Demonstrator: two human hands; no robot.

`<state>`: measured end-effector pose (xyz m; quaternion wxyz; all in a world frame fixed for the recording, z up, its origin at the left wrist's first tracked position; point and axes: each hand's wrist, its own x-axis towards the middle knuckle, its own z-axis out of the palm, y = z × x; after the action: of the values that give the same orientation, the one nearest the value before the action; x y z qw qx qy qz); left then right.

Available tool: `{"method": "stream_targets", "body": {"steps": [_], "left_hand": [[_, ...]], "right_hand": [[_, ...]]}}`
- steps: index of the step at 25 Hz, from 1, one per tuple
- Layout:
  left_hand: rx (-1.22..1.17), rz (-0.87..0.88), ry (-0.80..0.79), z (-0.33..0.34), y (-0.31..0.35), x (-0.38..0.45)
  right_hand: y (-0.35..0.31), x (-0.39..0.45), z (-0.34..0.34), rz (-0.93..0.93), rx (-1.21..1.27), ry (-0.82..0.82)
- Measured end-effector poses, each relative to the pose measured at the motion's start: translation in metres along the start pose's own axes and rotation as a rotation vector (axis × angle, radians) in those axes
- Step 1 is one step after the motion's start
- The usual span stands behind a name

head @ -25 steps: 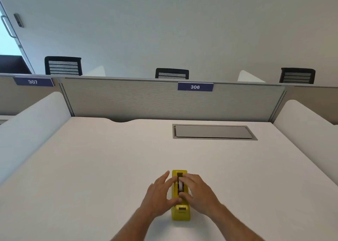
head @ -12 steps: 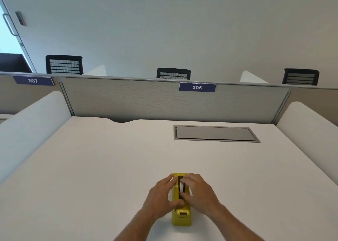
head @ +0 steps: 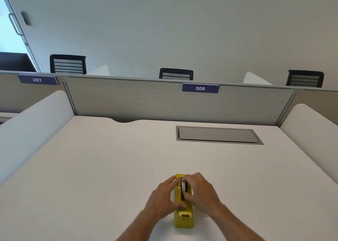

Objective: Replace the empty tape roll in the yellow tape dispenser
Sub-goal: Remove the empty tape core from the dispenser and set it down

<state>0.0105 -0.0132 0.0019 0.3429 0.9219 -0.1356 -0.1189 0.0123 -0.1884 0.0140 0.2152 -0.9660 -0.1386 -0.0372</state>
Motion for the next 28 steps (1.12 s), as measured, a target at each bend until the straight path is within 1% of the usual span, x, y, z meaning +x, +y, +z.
{"method": "stream_targets", "body": {"steps": [4,9,11,13,16,19,23,25,28], "left_hand": [[0.002,-0.004,0.0,0.0,0.002,0.0],[-0.052,-0.026,0.033,0.004,0.002,0.001],[-0.069,-0.021,0.064,0.006,0.003,0.001],[-0.094,-0.01,0.131,0.008,0.006,-0.002],[-0.221,0.028,0.264,0.009,0.012,-0.006],[-0.453,0.029,0.324,0.009,0.021,-0.012],[-0.704,-0.035,0.279,0.009,0.031,-0.019],[-0.736,-0.046,0.264,0.006,0.034,-0.021],[-0.716,-0.044,0.228,0.005,0.035,-0.024]], "right_hand": [[0.001,-0.001,0.0,0.027,0.088,0.008],[0.001,0.001,-0.005,0.061,0.301,0.035],[0.001,0.001,-0.008,0.099,0.368,0.048],[0.0,0.001,-0.011,0.129,0.419,0.074],[-0.002,0.0,-0.018,0.171,0.495,0.116],[-0.008,-0.003,-0.026,0.224,0.556,0.146],[-0.016,-0.01,-0.034,0.299,0.621,0.132],[-0.018,-0.013,-0.036,0.317,0.65,0.092],[-0.017,-0.016,-0.038,0.316,0.698,0.028]]}}
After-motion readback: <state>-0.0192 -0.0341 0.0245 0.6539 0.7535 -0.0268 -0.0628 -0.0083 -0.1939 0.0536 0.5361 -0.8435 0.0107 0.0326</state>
